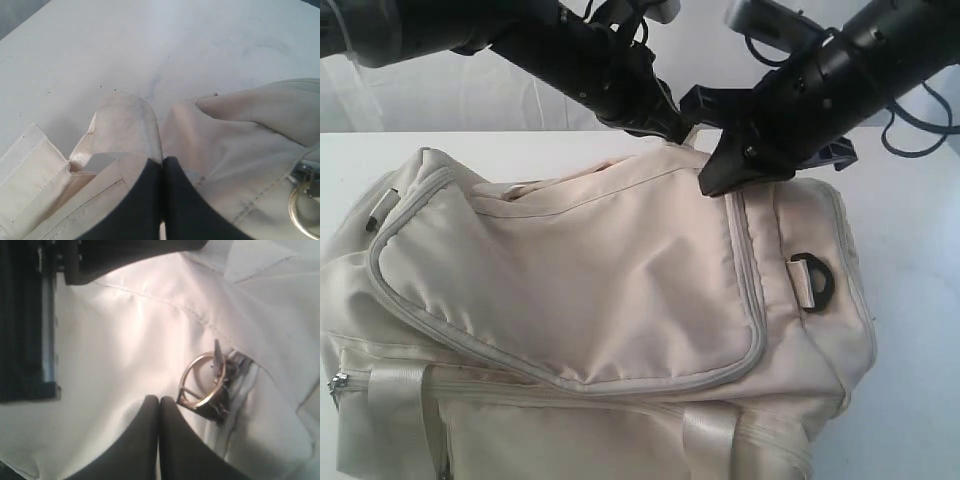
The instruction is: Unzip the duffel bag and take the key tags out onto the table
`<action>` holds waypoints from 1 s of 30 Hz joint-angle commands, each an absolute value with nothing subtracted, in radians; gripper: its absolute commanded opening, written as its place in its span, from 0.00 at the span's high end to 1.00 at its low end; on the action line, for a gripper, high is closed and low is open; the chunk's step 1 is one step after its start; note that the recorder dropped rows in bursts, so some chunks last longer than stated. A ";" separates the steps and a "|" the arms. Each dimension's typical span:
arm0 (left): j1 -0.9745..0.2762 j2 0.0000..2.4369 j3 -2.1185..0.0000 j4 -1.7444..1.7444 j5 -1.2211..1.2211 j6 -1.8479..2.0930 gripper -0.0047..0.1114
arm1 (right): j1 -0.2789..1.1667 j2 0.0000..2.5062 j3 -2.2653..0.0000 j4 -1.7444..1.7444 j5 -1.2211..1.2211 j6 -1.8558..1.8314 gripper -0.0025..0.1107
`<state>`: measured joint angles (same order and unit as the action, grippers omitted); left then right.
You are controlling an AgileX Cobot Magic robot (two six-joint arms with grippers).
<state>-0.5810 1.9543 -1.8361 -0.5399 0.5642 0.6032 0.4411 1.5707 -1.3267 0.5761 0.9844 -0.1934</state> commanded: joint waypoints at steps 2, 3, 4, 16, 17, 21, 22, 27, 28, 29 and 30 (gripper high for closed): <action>-0.581 1.933 -1.845 -0.575 0.569 0.598 0.96 | 0.440 1.462 -1.327 0.421 0.885 -0.196 0.98; -0.581 1.933 -1.845 -0.575 0.571 0.598 0.96 | 0.440 1.453 -1.327 0.388 0.850 -0.195 0.98; -0.581 1.933 -1.845 -0.578 0.572 0.598 0.96 | 0.440 1.448 -1.327 0.358 0.817 -0.195 0.98; -0.581 1.933 -1.845 -0.581 0.586 0.600 0.94 | 0.440 1.530 -1.325 0.233 0.792 -0.198 0.62; -0.581 1.933 -1.845 -0.581 0.595 0.605 0.92 | 0.440 1.530 -1.325 0.230 0.800 -0.198 0.62; -0.581 1.933 -1.845 -0.567 0.606 0.605 0.76 | 0.440 1.527 -1.325 0.191 0.830 -0.187 0.62; -0.581 1.933 -1.845 -0.567 0.608 0.605 0.72 | 0.440 1.527 -1.325 0.177 0.833 -0.169 0.62; -0.581 1.933 -1.845 -0.567 0.637 0.605 0.55 | 0.440 1.527 -1.325 0.044 0.855 -0.035 0.62; -0.581 1.931 -1.845 -0.567 0.648 0.605 0.54 | 0.440 1.527 -1.325 0.020 0.855 -0.015 0.62; -0.581 1.931 -1.845 -0.573 0.669 0.605 0.53 | 0.440 1.527 -1.325 0.000 0.857 0.010 0.62; -0.581 1.931 -1.845 -0.578 0.688 0.605 0.53 | 0.440 1.527 -1.325 -0.020 0.857 0.029 0.62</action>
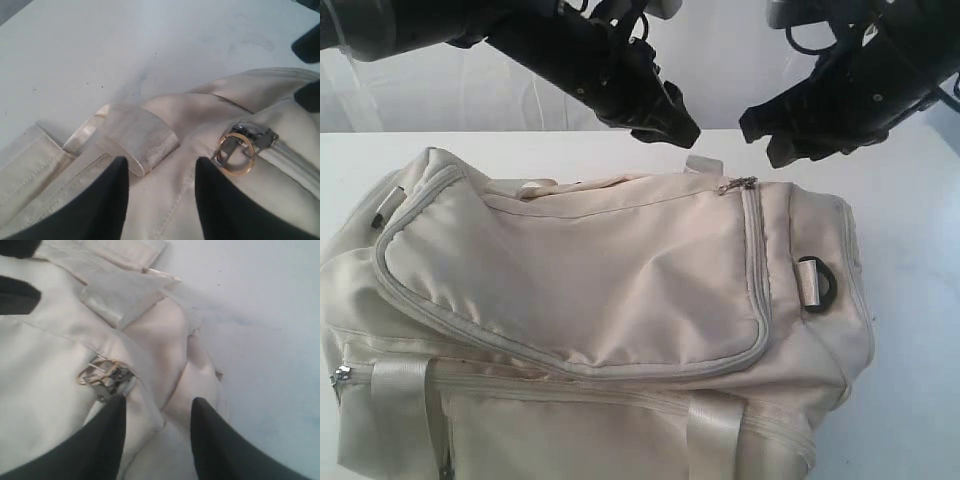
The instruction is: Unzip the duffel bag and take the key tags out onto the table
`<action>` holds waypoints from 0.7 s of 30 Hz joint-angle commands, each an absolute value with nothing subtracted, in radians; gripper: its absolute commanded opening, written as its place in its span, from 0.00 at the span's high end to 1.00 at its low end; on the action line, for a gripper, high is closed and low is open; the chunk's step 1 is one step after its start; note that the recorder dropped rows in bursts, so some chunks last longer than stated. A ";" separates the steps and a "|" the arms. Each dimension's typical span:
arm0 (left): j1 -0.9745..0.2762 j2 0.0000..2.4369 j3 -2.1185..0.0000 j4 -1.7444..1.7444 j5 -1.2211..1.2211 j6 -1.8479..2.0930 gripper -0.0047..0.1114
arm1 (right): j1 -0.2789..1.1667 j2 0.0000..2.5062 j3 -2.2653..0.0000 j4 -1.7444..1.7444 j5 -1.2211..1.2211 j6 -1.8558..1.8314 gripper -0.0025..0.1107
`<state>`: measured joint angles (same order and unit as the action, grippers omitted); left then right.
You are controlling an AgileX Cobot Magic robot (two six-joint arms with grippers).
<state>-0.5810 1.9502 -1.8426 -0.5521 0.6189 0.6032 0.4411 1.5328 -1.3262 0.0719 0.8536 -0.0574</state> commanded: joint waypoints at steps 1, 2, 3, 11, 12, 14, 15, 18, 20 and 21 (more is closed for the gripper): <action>-0.582 1.931 -1.845 -0.582 0.707 0.607 0.53 | 0.440 1.527 -1.325 -0.025 0.857 0.034 0.62; -0.585 1.931 -1.845 -0.582 0.733 0.616 0.53 | 0.440 1.527 -1.325 -0.024 0.857 0.037 0.62; -0.592 1.931 -1.845 -0.582 0.745 0.639 0.53 | 0.440 1.527 -1.325 -0.024 0.857 0.039 0.62; -0.671 1.952 -1.845 -0.579 0.746 0.942 0.53 | 0.440 1.527 -1.325 -0.025 0.871 0.052 0.62; -0.680 1.958 -1.845 -0.571 0.732 0.942 0.53 | 0.440 1.527 -1.325 -0.025 0.873 0.052 0.62; -0.688 1.975 -1.845 -0.571 0.702 0.942 0.53 | 0.440 1.527 -1.325 -0.029 0.873 0.050 0.62; -0.688 1.982 -1.845 -0.571 0.690 0.942 0.53 | 0.440 1.527 -1.325 -0.031 0.873 0.048 0.62; -0.688 2.002 -1.845 -0.564 0.638 0.920 0.53 | 0.440 1.527 -1.325 -0.033 0.873 0.050 0.62; -0.688 2.014 -1.845 -0.543 0.620 0.915 0.53 | 0.440 1.527 -1.325 -0.037 0.873 0.050 0.62; -0.688 2.017 -1.845 -0.540 0.618 0.915 0.53 | 0.440 1.527 -1.325 -0.038 0.873 0.050 0.62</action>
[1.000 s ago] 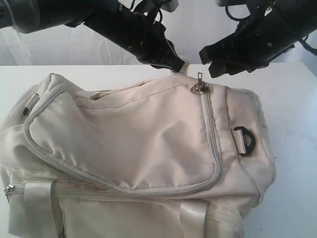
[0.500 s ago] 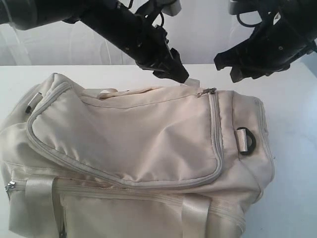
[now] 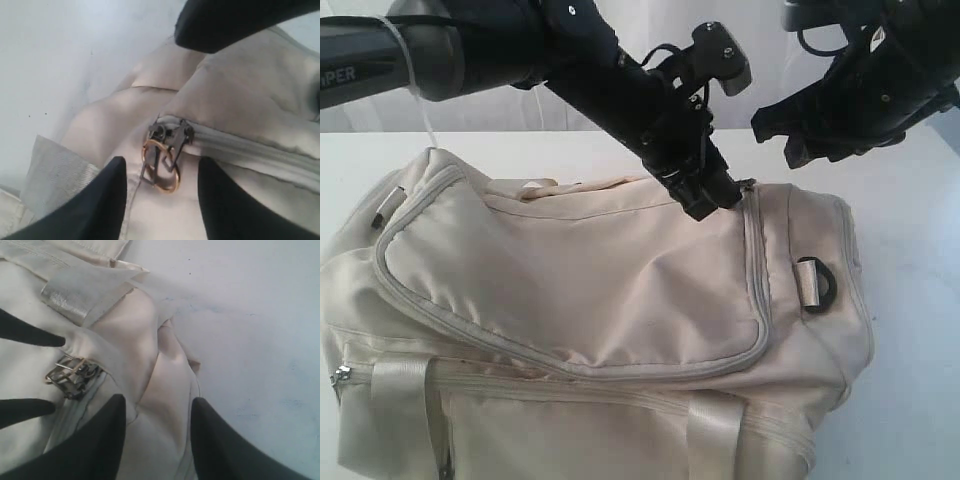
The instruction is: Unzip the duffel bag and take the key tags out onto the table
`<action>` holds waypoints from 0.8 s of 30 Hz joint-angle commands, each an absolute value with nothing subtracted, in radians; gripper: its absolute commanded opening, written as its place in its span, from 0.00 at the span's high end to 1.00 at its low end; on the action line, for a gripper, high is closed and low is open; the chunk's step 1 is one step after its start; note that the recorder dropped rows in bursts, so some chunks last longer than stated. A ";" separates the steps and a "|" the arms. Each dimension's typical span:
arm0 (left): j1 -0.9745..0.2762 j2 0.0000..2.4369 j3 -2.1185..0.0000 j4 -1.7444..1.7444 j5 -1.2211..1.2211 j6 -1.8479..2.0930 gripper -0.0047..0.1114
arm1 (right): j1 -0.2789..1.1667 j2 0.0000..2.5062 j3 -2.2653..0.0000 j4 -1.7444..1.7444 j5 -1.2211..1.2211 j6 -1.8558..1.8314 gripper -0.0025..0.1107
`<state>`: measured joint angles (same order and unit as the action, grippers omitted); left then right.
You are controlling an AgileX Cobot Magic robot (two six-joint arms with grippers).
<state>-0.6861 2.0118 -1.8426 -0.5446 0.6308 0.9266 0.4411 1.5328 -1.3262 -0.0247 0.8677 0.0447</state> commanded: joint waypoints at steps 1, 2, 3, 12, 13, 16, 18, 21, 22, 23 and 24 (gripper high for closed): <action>-0.688 2.025 -1.845 -0.540 0.603 0.909 0.53 | 0.440 1.527 -1.325 -0.037 0.873 0.053 0.62; -0.688 2.028 -1.845 -0.540 0.593 0.895 0.53 | 0.440 1.527 -1.325 -0.037 0.873 0.054 0.62; -0.688 2.031 -1.845 -0.540 0.576 0.886 0.53 | 0.440 1.527 -1.325 -0.037 0.873 0.054 0.62; -0.688 2.034 -1.845 -0.514 0.598 0.886 0.96 | 0.440 1.527 -1.325 -0.037 0.873 0.054 0.62; -0.688 2.031 -1.845 -0.510 0.606 0.886 0.96 | 0.440 1.527 -1.325 -0.037 0.873 0.054 0.62; -0.688 2.016 -1.845 -0.507 0.624 0.886 0.96 | 0.440 1.527 -1.325 -0.037 0.873 0.054 0.62; -0.688 1.998 -1.845 -0.507 0.621 0.886 0.96 | 0.440 1.527 -1.325 -0.037 0.873 0.054 0.62; -0.688 1.962 -1.845 -0.507 0.619 0.886 0.96 | 0.440 1.527 -1.325 -0.037 0.873 0.054 0.62; -0.688 1.953 -1.845 -0.507 0.621 0.886 0.96 | 0.440 1.527 -1.325 -0.037 0.873 0.054 0.62; -0.688 1.941 -1.845 -0.507 0.623 0.886 0.96 | 0.440 1.527 -1.325 -0.037 0.873 0.054 0.62; -0.688 1.935 -1.845 -0.507 0.623 0.886 0.96 | 0.440 1.527 -1.325 -0.037 0.873 0.054 0.62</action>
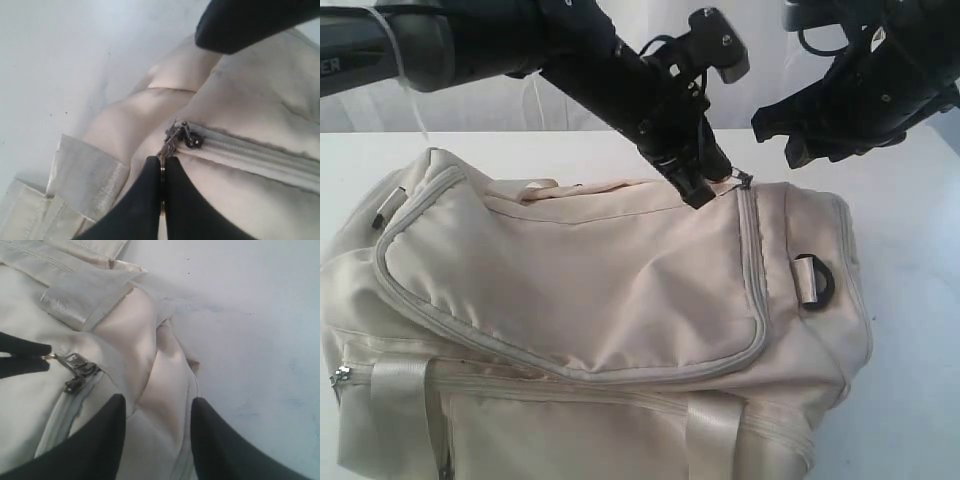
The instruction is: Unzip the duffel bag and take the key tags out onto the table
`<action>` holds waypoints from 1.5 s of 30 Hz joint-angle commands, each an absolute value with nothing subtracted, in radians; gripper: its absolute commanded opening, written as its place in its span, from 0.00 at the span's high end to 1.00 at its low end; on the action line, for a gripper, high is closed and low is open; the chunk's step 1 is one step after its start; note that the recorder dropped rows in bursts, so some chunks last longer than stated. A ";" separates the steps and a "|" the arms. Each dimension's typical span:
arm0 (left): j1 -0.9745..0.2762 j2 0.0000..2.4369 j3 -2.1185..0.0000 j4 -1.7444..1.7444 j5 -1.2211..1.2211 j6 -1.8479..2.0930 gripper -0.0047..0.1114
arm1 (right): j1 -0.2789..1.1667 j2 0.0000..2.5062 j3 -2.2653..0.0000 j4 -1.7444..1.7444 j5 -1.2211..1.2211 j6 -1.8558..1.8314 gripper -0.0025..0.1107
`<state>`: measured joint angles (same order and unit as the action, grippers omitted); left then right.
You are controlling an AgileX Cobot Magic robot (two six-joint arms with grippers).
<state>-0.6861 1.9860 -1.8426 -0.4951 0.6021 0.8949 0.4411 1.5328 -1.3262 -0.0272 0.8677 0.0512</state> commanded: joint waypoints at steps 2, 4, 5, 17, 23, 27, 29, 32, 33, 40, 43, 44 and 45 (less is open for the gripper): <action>-0.688 1.922 -1.845 -0.513 0.637 0.886 0.96 | 0.440 1.527 -1.325 -0.032 0.873 0.057 0.62; -0.688 1.918 -1.845 -0.528 0.659 0.886 0.96 | 0.440 1.527 -1.325 -0.033 0.873 0.057 0.62; -0.688 1.914 -1.845 -0.535 0.675 0.886 0.96 | 0.440 1.527 -1.325 -0.032 0.873 0.057 0.61; -0.688 1.912 -1.845 -0.618 0.789 0.826 0.96 | 0.440 1.529 -1.325 -0.039 0.878 0.087 0.48; -0.688 1.912 -1.845 -0.628 0.880 0.801 0.96 | 0.436 1.529 -1.325 -0.067 0.891 0.144 0.63; -0.688 1.905 -1.845 -0.626 0.927 0.797 0.96 | 0.409 1.541 -1.325 -0.048 0.874 0.144 0.62; -0.688 1.895 -1.845 -0.626 0.936 0.797 0.96 | 0.397 1.560 -1.325 -0.020 0.857 0.142 0.59; -0.688 1.874 -1.845 -0.624 0.936 0.797 0.96 | 0.387 1.598 -1.325 0.051 0.843 0.099 0.50; -0.688 1.872 -1.845 -0.622 0.936 0.797 0.96 | 0.387 1.610 -1.325 0.082 0.843 0.073 0.47; -0.688 1.861 -1.845 -0.619 0.943 0.797 0.96 | 0.383 1.658 -1.331 0.232 0.779 -0.036 0.43; -0.688 1.861 -1.845 -0.619 0.961 0.797 0.96 | 0.362 1.699 -1.369 0.341 0.795 -0.112 0.43; -0.688 1.861 -1.845 -0.619 0.966 0.797 0.96 | 0.352 1.717 -1.382 0.398 0.810 -0.156 0.43; -0.688 1.861 -1.845 -0.619 0.972 0.797 0.96 | 0.338 1.738 -1.399 0.484 0.840 -0.219 0.43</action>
